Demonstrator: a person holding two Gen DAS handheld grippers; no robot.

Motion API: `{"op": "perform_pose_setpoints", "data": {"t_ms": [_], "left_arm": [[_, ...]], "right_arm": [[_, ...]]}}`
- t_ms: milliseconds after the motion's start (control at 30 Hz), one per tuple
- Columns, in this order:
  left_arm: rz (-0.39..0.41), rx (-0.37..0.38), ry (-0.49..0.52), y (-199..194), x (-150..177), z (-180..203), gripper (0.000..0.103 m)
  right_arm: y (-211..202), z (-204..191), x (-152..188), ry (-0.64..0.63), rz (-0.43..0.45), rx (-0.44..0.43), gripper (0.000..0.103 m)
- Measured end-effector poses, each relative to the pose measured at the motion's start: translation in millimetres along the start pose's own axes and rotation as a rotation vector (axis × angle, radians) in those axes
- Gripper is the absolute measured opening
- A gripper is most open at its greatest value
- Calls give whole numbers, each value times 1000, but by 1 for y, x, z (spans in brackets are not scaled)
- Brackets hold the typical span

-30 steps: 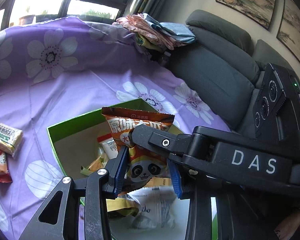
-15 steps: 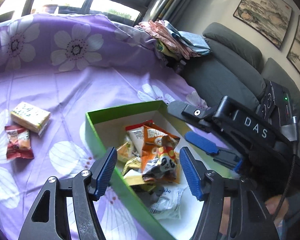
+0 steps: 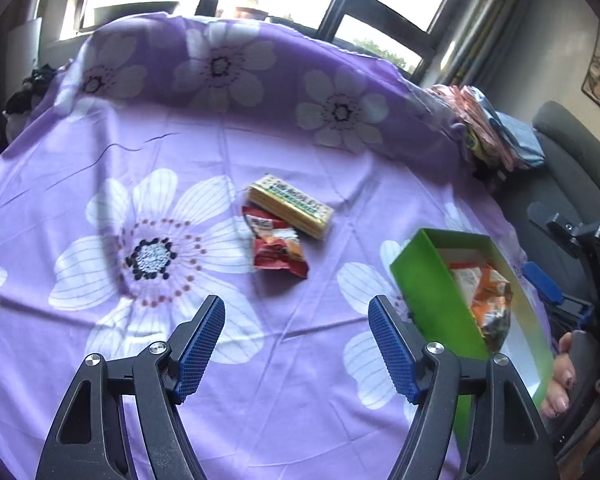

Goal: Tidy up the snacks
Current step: 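Move the right gripper back to the red wrapped packet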

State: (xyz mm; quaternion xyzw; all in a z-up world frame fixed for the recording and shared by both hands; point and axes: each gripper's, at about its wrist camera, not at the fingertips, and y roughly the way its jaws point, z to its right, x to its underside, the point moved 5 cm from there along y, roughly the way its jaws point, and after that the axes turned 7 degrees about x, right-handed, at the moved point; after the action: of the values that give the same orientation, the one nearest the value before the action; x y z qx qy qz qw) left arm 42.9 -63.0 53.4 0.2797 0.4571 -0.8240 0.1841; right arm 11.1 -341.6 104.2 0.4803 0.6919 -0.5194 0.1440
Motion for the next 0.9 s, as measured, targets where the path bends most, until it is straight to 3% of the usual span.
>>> {"op": "perform_pose_setpoints", "data": {"t_ms": [433, 633, 800, 900], "left_arm": [[80, -139, -111, -22, -16, -64, 74], [69, -158, -135, -22, -18, -74, 74], [65, -166, -149, -22, -18, -78, 74], [55, -155, -159, -21, -18, -79, 74]], "right_arm": [[48, -67, 38, -199, -149, 2, 98], [102, -115, 45, -293, -299, -18, 99], [150, -128, 67, -386, -344, 116, 99], [170, -124, 83, -428, -401, 148, 99]]}}
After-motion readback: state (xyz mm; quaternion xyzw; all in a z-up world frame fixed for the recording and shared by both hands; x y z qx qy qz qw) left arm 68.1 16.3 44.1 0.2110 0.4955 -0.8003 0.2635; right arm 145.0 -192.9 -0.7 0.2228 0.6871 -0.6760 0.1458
